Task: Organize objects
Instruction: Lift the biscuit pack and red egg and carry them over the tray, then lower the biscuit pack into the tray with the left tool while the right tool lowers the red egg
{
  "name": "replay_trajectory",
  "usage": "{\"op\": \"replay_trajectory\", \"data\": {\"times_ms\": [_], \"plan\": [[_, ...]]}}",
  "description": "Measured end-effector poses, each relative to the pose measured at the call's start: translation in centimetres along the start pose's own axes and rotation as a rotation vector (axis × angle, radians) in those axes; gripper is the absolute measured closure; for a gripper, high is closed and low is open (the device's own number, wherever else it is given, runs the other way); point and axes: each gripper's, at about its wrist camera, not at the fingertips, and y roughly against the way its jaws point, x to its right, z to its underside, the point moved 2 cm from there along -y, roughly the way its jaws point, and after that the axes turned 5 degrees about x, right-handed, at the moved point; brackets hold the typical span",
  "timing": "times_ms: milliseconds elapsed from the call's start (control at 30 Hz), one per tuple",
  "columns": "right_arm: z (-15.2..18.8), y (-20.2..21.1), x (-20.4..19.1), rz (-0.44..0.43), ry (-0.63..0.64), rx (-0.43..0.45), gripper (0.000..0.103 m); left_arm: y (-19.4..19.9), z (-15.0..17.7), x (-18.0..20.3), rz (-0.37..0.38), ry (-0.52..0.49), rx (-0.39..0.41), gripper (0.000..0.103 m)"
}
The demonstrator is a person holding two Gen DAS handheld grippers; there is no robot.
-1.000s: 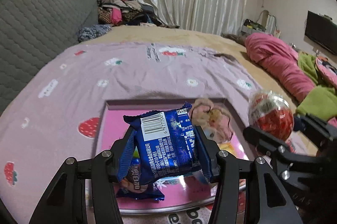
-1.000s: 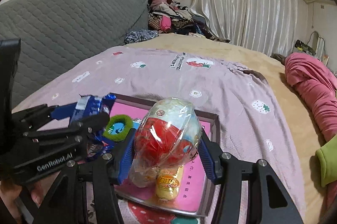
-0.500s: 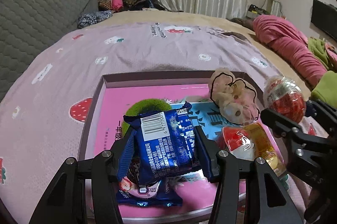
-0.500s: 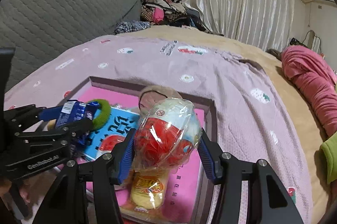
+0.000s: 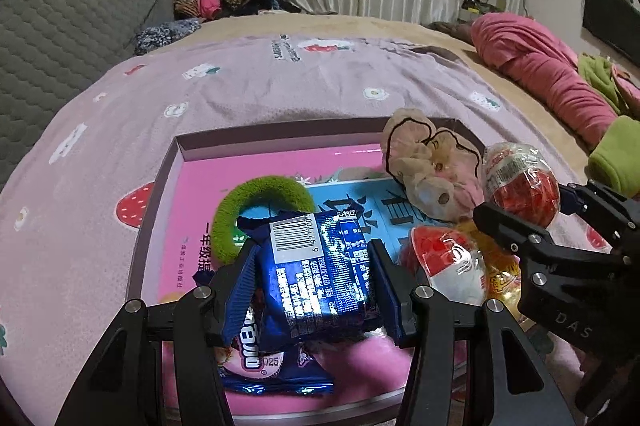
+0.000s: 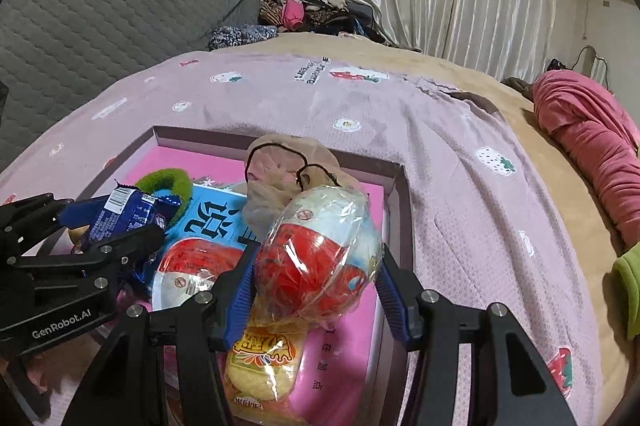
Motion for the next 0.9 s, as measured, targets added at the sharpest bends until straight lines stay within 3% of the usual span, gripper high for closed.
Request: {"op": "replay_trajectory", "data": {"times_ms": [733,900], "plan": [[0.5,-1.2,0.1,0.024,-0.003,-0.021,0.046,-0.5,0.5,0.8,-0.007,-0.032,0.005,0.047],[0.6,-1.2,0.3,0.032,-0.011,-0.020,0.042,0.3,0.2,0.6,-0.008,-0.029,0.029,0.034]]}}
